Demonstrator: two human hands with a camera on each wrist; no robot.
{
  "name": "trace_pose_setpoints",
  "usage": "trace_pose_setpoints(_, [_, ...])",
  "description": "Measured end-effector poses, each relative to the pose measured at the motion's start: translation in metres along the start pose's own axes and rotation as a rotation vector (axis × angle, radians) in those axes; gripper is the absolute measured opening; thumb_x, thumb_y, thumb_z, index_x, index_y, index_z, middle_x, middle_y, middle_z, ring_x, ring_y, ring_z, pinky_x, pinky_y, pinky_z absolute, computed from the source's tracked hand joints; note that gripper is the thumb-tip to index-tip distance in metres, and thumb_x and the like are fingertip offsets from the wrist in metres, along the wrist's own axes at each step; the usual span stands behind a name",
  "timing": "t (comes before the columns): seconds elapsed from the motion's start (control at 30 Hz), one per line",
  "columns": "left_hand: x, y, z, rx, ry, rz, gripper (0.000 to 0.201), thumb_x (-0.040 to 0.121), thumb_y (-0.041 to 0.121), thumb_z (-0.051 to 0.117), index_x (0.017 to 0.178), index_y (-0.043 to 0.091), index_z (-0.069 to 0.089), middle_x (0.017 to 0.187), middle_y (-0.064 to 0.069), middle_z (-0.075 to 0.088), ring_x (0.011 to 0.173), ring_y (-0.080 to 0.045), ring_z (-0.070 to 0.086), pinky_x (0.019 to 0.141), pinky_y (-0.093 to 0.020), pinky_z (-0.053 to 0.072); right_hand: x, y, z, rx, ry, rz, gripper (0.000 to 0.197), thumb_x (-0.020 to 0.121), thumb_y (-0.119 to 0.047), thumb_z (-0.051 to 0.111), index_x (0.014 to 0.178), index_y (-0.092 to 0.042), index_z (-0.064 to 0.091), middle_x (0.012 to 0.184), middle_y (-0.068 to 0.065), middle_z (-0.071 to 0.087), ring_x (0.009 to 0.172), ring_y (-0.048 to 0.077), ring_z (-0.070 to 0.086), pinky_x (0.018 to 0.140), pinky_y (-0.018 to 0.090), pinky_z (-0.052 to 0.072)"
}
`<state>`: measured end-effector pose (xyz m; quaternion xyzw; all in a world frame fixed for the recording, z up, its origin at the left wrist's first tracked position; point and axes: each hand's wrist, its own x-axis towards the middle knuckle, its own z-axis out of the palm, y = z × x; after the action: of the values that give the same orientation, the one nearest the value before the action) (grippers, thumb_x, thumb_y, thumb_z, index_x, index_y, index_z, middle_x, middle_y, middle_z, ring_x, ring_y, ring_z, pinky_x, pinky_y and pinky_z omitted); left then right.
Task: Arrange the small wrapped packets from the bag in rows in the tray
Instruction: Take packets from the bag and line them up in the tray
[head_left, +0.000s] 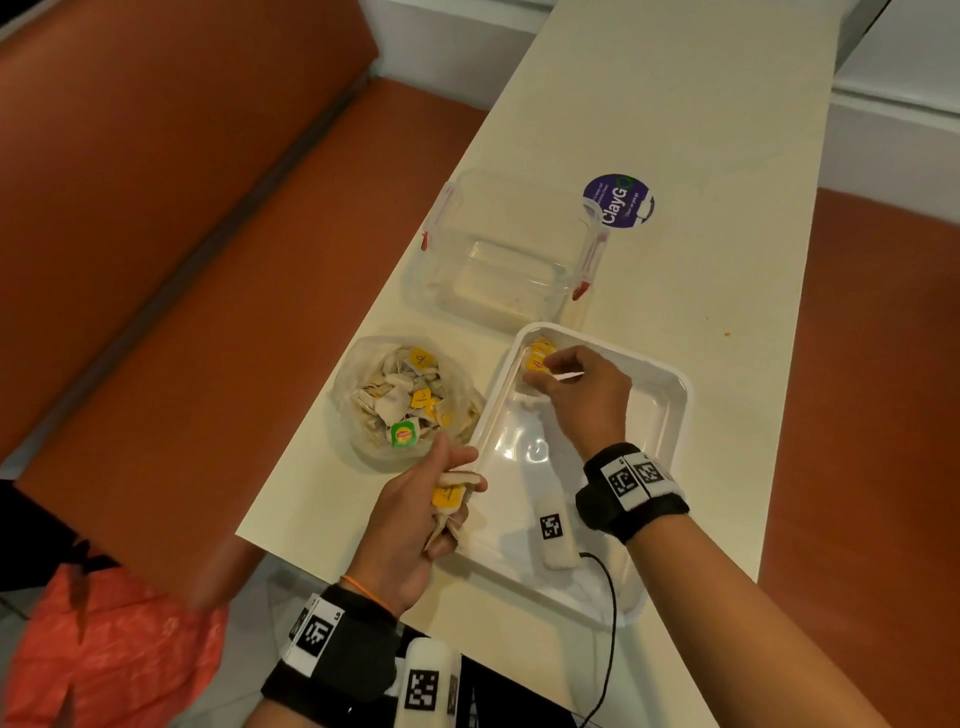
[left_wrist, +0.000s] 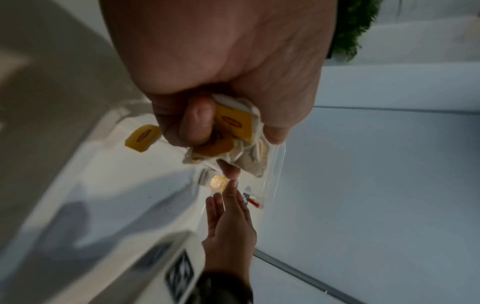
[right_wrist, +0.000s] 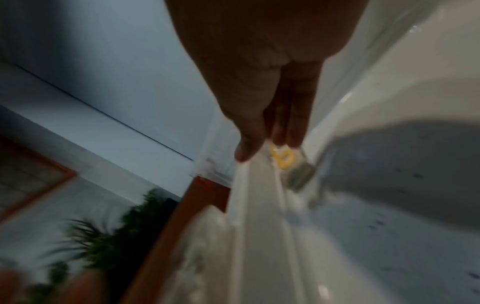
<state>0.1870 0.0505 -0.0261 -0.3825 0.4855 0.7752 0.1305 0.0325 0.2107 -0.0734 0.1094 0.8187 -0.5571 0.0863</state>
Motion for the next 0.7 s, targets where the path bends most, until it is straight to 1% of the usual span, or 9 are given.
trace_pose_setpoints(0.13, [0.003,0.006,0.002,-0.114,-0.082,0.011,0.063,0.098,0.07,0.048,0.119,0.018,0.077,0.098,-0.009,0.071,0.061,-0.011,0.046,0.039,-0.02,0.026,-0.047,-0.041,-0.027,-0.085,-0.45,-0.068,0.024,0.08,-0.033,0.09,0.099,-0.024,0.079,0.086,-0.004,0.078,0.071,0.016,0.074,0.069,0.027,0.063])
trace_pose_setpoints(0.2, [0.002,0.008,0.003,-0.099,-0.105,0.041,0.066,0.098,0.072,0.044,0.12,0.019,0.077,0.095,-0.009,0.068,0.062,-0.012,0.046,0.041,-0.023,0.027,-0.071,-0.057,-0.039,-0.117,-0.556,-0.103,0.025,0.08,-0.038,0.088,0.101,-0.028,0.078,0.085,-0.006,0.078,0.069,0.016,0.074,0.069,0.028,0.063])
trace_pose_setpoints(0.3, [-0.006,0.012,0.008,-0.004,-0.138,0.098,0.067,0.102,0.07,0.034,0.122,0.022,0.076,0.085,-0.003,0.068,0.064,-0.012,0.049,0.049,-0.025,0.034,-0.093,-0.067,-0.047,-0.058,-0.598,-0.044,0.028,0.082,-0.04,0.086,0.104,-0.027,0.076,0.084,-0.001,0.078,0.071,0.019,0.076,0.073,0.036,0.065])
trace_pose_setpoints(0.4, [-0.012,0.015,0.014,0.075,-0.195,0.161,0.067,0.104,0.067,0.029,0.128,0.023,0.074,0.107,-0.01,0.077,0.083,-0.016,0.064,0.067,-0.028,0.044,-0.102,-0.066,-0.047,-0.017,-0.634,-0.02,0.025,0.085,-0.03,0.087,0.107,-0.029,0.076,0.088,-0.001,0.078,0.076,0.02,0.077,0.076,0.043,0.065])
trace_pose_setpoints(0.47, [-0.016,0.016,0.017,0.078,-0.226,0.177,0.066,0.105,0.067,0.03,0.132,0.024,0.072,0.123,-0.018,0.074,0.099,-0.033,0.057,0.073,-0.038,0.037,-0.104,-0.064,-0.049,-0.058,-0.652,-0.079,0.03,0.087,-0.018,0.084,0.111,-0.034,0.077,0.091,-0.003,0.078,0.076,0.018,0.075,0.079,0.041,0.065])
trace_pose_setpoints(0.5, [-0.017,0.016,0.018,0.078,-0.225,0.18,0.066,0.105,0.067,0.03,0.133,0.024,0.072,0.126,-0.018,0.073,0.099,-0.034,0.051,0.07,-0.039,0.033,-0.104,-0.064,-0.05,-0.076,-0.654,-0.102,0.033,0.088,-0.012,0.082,0.111,-0.036,0.077,0.093,-0.005,0.078,0.076,0.017,0.075,0.08,0.039,0.064])
trace_pose_setpoints(0.53, [-0.019,0.016,0.019,0.079,-0.224,0.183,0.065,0.104,0.066,0.031,0.133,0.025,0.072,0.126,-0.017,0.073,0.091,-0.033,0.048,0.065,-0.037,0.028,-0.104,-0.064,-0.052,-0.091,-0.654,-0.122,0.037,0.089,-0.008,0.079,0.112,-0.038,0.077,0.095,-0.006,0.077,0.078,0.016,0.075,0.081,0.037,0.064])
trace_pose_setpoints(0.6, [-0.021,0.016,0.018,0.085,-0.235,0.196,0.063,0.104,0.065,0.032,0.13,0.026,0.074,0.118,-0.013,0.076,0.072,-0.024,0.042,0.06,-0.035,0.024,-0.104,-0.066,-0.055,-0.126,-0.652,-0.166,0.042,0.091,-0.005,0.075,0.111,-0.042,0.078,0.094,-0.008,0.076,0.079,0.015,0.074,0.081,0.029,0.062])
trace_pose_setpoints(0.7, [-0.025,0.016,0.017,0.098,-0.256,0.211,0.054,0.104,0.058,0.039,0.126,0.025,0.076,0.085,-0.002,0.07,0.064,-0.015,0.039,0.056,-0.03,0.027,-0.102,-0.065,-0.054,-0.192,-0.596,-0.207,0.031,0.091,-0.012,0.078,0.105,-0.04,0.08,0.086,-0.009,0.075,0.076,0.012,0.072,0.077,0.025,0.06])
